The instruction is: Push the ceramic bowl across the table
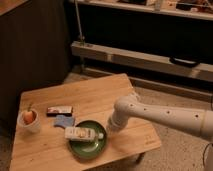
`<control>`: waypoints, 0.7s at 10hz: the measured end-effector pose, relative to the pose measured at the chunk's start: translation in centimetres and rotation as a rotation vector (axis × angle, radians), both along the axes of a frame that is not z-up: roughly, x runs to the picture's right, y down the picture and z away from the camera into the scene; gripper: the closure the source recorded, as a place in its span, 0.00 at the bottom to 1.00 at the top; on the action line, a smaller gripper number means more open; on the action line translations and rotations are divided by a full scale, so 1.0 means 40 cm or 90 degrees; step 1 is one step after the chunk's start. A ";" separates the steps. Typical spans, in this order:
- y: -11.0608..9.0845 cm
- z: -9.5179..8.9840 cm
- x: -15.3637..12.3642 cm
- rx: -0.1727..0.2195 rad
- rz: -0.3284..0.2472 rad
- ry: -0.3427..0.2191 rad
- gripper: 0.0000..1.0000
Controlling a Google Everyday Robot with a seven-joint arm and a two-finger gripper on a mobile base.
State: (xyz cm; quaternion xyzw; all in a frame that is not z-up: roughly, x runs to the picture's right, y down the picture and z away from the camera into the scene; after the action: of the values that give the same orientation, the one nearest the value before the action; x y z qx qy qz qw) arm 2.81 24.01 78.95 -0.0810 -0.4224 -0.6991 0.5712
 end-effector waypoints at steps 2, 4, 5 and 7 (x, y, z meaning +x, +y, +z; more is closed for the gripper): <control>0.000 -0.006 -0.017 -0.001 0.006 -0.019 0.94; -0.004 -0.007 -0.101 -0.001 0.009 -0.030 0.94; -0.003 -0.007 -0.145 -0.001 0.009 -0.030 0.94; -0.004 -0.007 -0.256 -0.001 0.009 -0.029 0.94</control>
State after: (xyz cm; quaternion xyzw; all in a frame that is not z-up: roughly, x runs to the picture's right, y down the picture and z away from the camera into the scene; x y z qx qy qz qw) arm -7.45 23.87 78.66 -0.0620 -0.4365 -0.6963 0.5664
